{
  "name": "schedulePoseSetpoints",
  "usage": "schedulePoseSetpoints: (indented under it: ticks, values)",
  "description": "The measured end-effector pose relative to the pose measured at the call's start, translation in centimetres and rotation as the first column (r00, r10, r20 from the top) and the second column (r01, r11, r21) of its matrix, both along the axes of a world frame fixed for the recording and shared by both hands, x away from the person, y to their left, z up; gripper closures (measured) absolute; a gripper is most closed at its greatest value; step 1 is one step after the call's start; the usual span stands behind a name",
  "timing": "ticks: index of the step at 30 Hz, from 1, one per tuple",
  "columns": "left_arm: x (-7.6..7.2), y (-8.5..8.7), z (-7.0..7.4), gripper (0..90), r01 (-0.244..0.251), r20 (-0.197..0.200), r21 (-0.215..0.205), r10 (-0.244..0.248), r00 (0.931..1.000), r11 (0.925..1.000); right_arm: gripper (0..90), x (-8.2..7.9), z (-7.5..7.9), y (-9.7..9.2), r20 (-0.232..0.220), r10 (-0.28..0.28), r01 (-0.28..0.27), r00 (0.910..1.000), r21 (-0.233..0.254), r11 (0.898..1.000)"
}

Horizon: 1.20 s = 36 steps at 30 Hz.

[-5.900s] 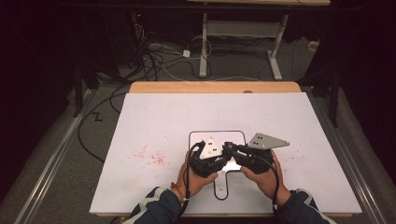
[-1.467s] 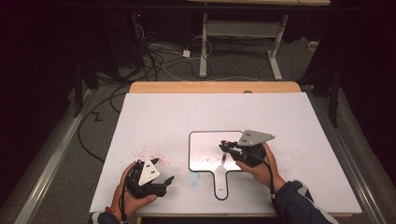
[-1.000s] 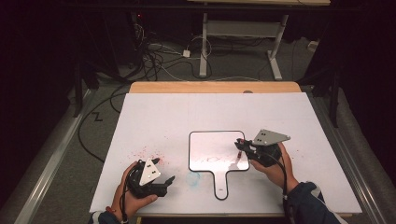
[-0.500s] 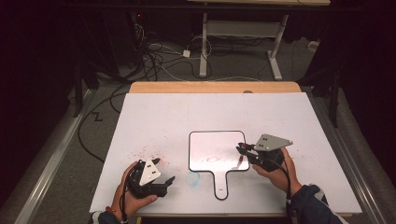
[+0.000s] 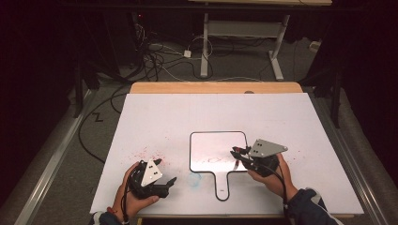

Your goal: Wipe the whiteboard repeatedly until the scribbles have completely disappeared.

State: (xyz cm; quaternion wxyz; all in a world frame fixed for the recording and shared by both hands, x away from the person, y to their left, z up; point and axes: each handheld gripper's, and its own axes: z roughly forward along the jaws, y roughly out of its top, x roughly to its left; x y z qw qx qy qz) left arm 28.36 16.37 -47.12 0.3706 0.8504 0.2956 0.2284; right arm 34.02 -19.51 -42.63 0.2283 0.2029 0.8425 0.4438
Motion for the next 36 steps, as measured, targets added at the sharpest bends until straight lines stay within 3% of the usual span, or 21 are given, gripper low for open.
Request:
schedulePoseSetpoints:
  ticks: [3,6,9,12,14,19,23,27,31,33,36]
  values:
    - [0.0,0.1,0.0,19.7,-0.001,0.002,-0.001,0.001,1.0000,1.0000,81.3,-0.4,-0.3,0.8,0.007,0.050,-0.050,0.9987,0.026,0.998]
    - [-0.1,0.1,0.0,19.7,-0.004,0.000,-0.003,0.004,1.0000,1.0000,81.3,-0.8,-0.4,1.1,0.033,0.073,-0.073,0.9968,0.002,0.997]
    - [-0.1,0.2,0.1,19.7,-0.001,0.002,-0.003,0.001,1.0000,1.0000,81.4,-0.9,-0.2,0.5,0.059,0.043,-0.041,0.9973,-0.043,0.998]
    - [-0.1,0.2,0.0,19.7,-0.002,0.001,-0.003,0.002,1.0000,1.0000,81.3,-0.6,0.1,-0.7,0.048,-0.003,0.005,0.9988,-0.061,0.998]
    - [-0.1,0.2,0.1,19.7,-0.003,0.002,-0.001,0.003,1.0000,1.0000,81.3,-0.3,0.2,-1.5,0.063,-0.039,0.044,0.9972,-0.085,0.995]
    - [0.0,0.0,0.1,19.7,0.001,0.002,-0.002,-0.001,1.0000,1.0000,81.3,-0.3,0.0,-1.7,0.052,-0.053,0.055,0.9973,-0.044,0.997]
    - [0.0,-0.1,0.0,19.7,0.009,-0.002,0.004,-0.009,1.0000,1.0000,81.3,-0.7,-0.6,-0.1,0.025,-0.005,0.004,0.9997,0.046,0.999]
    - [0.0,0.0,0.0,19.7,0.011,0.001,0.006,-0.011,0.9999,0.9999,81.3,-1.2,-1.1,1.8,0.004,0.069,-0.069,0.9976,0.110,0.991]
    - [-0.1,0.1,0.0,19.7,0.010,0.003,0.003,-0.010,0.9999,0.9999,81.3,-1.9,-1.0,2.8,0.034,0.099,-0.101,0.9946,0.061,0.993]
    - [-0.1,0.1,0.0,19.7,0.008,0.001,0.006,-0.008,1.0000,0.9999,81.3,-1.7,-0.9,2.4,0.059,0.080,-0.082,0.9950,0.027,0.996]
    - [-0.1,0.1,0.0,19.7,0.007,0.002,0.004,-0.007,1.0000,1.0000,81.3,-0.9,-0.6,1.1,0.078,0.010,-0.009,0.9969,-0.013,1.000]
